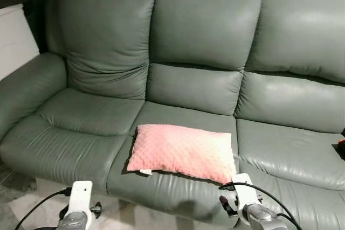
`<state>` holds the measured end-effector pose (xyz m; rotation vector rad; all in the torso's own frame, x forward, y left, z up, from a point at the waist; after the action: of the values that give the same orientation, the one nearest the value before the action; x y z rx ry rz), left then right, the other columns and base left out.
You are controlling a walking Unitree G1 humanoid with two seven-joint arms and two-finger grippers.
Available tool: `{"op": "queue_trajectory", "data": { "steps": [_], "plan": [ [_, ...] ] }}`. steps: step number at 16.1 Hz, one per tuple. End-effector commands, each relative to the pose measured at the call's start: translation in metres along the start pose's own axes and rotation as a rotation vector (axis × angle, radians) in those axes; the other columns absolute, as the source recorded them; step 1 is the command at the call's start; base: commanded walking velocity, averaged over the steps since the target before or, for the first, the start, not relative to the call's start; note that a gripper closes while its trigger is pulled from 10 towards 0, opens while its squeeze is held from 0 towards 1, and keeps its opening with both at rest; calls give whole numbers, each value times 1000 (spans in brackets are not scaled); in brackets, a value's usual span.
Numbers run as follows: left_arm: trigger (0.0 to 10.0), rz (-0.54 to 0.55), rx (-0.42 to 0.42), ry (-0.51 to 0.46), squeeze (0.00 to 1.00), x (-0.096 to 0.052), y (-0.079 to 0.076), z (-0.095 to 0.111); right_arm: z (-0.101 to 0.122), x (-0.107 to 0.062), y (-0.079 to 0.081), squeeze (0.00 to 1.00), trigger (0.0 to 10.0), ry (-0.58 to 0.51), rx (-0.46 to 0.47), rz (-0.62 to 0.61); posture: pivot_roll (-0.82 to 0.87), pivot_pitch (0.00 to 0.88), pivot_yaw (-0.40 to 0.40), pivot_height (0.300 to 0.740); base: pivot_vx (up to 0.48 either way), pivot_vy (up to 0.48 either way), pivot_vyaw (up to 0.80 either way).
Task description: Move the pillow to the sofa
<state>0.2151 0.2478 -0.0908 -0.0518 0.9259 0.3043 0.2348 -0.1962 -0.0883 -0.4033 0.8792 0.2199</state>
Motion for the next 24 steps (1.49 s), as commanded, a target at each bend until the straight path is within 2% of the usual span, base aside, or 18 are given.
{"op": "queue_trajectory", "data": {
  "steps": [1, 9, 11, 13, 16, 22, 24],
  "plan": [
    [10000, -16, 27, 6, 0, 0, -4, 1, 0, 0, 0, 0, 10000, -1, -4, -5, -61, 0, 18, 740, 0, 0, 800],
    [10000, 9, 10, 27, 0, 0, 1, -5, -10, -1, 20, 0, 10000, 37, -52, 66, -67, 0, 22, 740, 0, 0, 800],
    [10000, 9, 20, 31, 0, 0, 1, -6, -5, 1, 23, 0, 10000, 37, -61, 73, -69, 0, 24, 740, 0, 0, 800],
    [10000, 10, 41, 48, 0, -1, 1, -10, 7, 4, 34, 0, 10000, 25, -71, 89, -73, 0, 27, 740, 0, 0, 800],
    [10000, 5, 58, 61, 0, -1, -2, -13, 11, 5, 42, 0, 10000, 30, -115, 112, -72, 0, 29, 740, 0, 0, 800],
    [10000, -15, 74, 56, 0, -1, -20, -11, 6, 4, 38, 0, 10000, 33, -144, 115, -67, 0, 18, 740, 0, 0, 771],
    [10000, -11, 72, 53, 0, 0, -15, -9, 6, 3, 37, 0, 10000, 31, -133, 113, -65, 0, 13, 740, 0, 0, 0]
  ]
}}
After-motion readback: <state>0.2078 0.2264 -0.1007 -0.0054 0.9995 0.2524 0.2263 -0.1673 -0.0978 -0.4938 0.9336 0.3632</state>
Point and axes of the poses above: a point about 5 cm out from each wrist's last joint towards the gripper, its own x axis pointing out of the wrist towards the gripper, its own z axis along the axis of the wrist's last joint, y = z × x, the point moved 3 cm from there along x, pointing out of the wrist towards the gripper, and after that the axes turned 13 degrees about -x, right-handed, at the moved point
